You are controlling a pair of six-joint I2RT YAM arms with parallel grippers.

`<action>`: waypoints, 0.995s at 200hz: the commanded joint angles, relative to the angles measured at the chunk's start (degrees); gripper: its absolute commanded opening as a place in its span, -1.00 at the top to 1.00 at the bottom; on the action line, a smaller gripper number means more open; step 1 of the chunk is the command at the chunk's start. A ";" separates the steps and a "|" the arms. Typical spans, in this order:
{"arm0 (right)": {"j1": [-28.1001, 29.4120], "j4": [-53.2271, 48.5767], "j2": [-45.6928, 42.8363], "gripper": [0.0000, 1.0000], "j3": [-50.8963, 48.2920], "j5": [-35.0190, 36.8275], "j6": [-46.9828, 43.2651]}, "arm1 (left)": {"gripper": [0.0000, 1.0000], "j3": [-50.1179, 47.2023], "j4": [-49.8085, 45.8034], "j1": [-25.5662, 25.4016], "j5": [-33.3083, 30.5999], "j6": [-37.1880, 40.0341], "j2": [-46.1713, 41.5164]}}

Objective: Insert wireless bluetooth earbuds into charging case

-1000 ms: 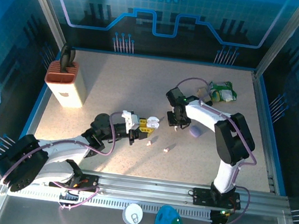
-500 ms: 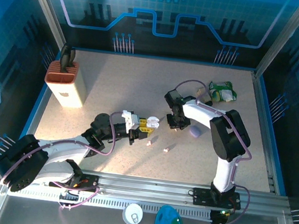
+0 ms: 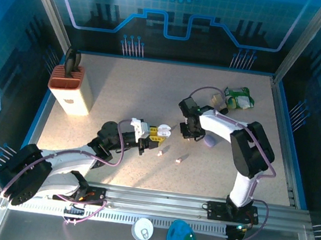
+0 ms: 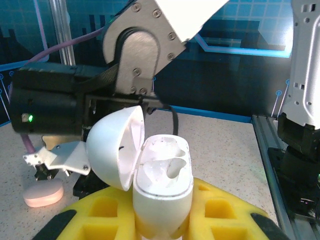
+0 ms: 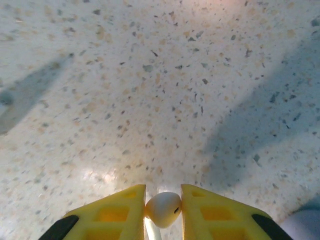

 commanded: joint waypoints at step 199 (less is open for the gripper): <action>-1.52 52.23 -50.09 0.52 -33.27 -28.79 -3.65 | 1.00 4.79 2.17 1.89 -5.25 -2.21 9.08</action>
